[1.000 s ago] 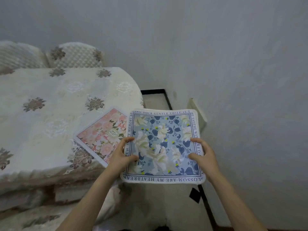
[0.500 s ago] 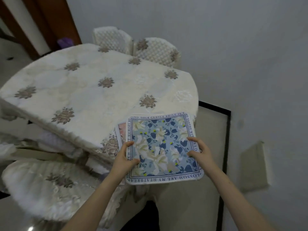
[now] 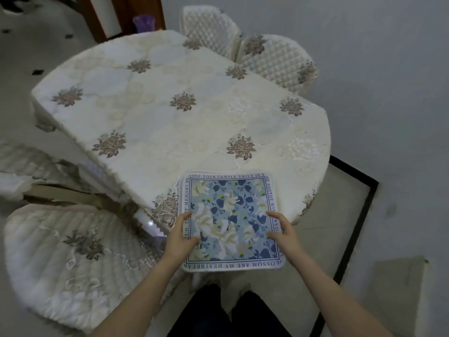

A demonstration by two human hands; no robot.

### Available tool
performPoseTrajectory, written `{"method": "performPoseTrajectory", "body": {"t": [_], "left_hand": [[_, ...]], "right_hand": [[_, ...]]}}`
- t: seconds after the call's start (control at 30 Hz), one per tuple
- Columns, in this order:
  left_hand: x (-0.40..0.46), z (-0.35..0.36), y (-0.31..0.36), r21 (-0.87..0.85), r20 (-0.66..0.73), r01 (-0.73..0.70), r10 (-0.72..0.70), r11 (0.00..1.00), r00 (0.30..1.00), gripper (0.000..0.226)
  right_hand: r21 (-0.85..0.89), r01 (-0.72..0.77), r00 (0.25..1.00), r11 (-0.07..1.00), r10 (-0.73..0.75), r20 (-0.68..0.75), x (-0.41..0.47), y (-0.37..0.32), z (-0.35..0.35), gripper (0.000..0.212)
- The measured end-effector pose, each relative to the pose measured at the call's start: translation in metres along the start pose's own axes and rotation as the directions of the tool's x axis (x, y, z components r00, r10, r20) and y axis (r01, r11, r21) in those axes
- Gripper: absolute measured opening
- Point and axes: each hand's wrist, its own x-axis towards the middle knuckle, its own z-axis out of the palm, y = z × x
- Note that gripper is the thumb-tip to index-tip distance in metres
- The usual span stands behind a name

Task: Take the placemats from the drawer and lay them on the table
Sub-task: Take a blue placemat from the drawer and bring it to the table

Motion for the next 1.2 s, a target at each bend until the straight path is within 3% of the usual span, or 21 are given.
{"method": "performPoseTrajectory", "body": {"t": [0.3, 0.4, 0.47, 0.53, 0.7, 0.87, 1.07, 1.2], "left_hand": [[-0.003, 0.018, 0.005, 0.083, -0.164, 0.074, -0.059, 0.994, 0.985, 0.079], [-0.002, 0.018, 0.000, 0.388, -0.132, 0.130, -0.084, 0.913, 0.988, 0.080], [-0.004, 0.017, -0.001, 0.494, -0.107, 0.159, -0.122, 0.855, 0.987, 0.079], [-0.004, 0.018, -0.001, 0.472, -0.110, 0.170, -0.133, 0.865, 0.985, 0.081], [-0.005, 0.022, -0.003, 0.224, -0.151, 0.210, -0.178, 0.952, 0.972, 0.086], [-0.005, 0.016, 0.004, 0.306, -0.164, 0.223, -0.180, 0.926, 0.970, 0.087], [-0.010, 0.022, 0.001, 0.241, -0.141, 0.255, -0.227, 0.936, 0.964, 0.083], [-0.011, 0.029, -0.001, 0.278, -0.157, 0.334, -0.300, 0.901, 0.941, 0.085]], "right_hand": [[-0.119, 0.034, 0.988, 0.992, -0.016, 0.152, 0.017, -0.003, -0.016, 0.051], [-0.311, 0.051, 0.994, 0.949, -0.018, 0.109, 0.018, -0.004, -0.014, 0.052], [-0.420, 0.018, 0.999, 0.907, 0.001, 0.045, 0.019, -0.003, -0.012, 0.060], [-0.444, -0.022, 0.999, 0.896, 0.036, 0.024, 0.022, -0.001, -0.011, 0.068], [-0.414, -0.078, 0.992, 0.907, 0.112, 0.057, 0.025, -0.006, -0.009, 0.070], [-0.489, -0.069, 0.994, 0.870, 0.099, 0.037, 0.030, -0.013, -0.003, 0.070], [-0.509, -0.102, 0.994, 0.855, 0.113, -0.010, 0.034, -0.015, -0.011, 0.082], [-0.495, -0.110, 0.993, 0.862, 0.117, -0.016, 0.035, -0.016, -0.008, 0.067]]}}
